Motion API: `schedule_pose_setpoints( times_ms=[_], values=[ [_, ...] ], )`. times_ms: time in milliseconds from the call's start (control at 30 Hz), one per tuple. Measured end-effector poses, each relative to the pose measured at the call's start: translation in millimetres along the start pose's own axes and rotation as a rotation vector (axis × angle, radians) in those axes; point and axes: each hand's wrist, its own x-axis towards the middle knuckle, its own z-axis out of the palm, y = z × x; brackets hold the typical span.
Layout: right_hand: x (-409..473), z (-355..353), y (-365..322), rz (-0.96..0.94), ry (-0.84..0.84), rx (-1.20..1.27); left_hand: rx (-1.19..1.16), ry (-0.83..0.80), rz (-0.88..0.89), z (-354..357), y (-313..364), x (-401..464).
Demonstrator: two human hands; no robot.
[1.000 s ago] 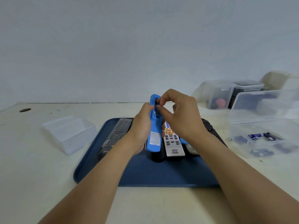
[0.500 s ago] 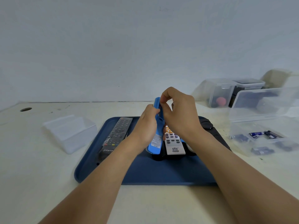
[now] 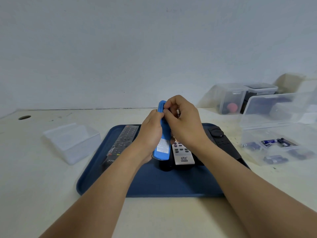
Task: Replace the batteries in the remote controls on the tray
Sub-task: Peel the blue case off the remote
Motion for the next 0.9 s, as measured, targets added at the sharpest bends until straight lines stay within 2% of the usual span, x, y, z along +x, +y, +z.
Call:
schedule_pose_setpoints(
  times_ms=[133, 267, 533, 767, 833, 900],
  values=[
    [2, -2, 2, 0.162, 0.026, 0.087, -0.052, -0.005, 0.016, 2, 0, 0],
    [0, -4, -1, 0.08, 0.056, -0.094, -0.038, -0.006, -0.006, 2, -3, 2],
    [1, -4, 3, 0.015, 0.041, -0.206, -0.116, -0.06, -0.001, 3, -7, 3],
    [5, -10, 5, 0.128, 0.005, -0.074, -0.069, -0.071, 0.032, 5, -9, 2],
    [5, -9, 3, 0.24, -0.004, 0.059, -0.084, -0.062, 0.032, 6, -10, 3],
    [7, -10, -3, 0.438, 0.006, 0.302, -0.107, -0.049, 0.026, 5, -10, 5]
  ],
)
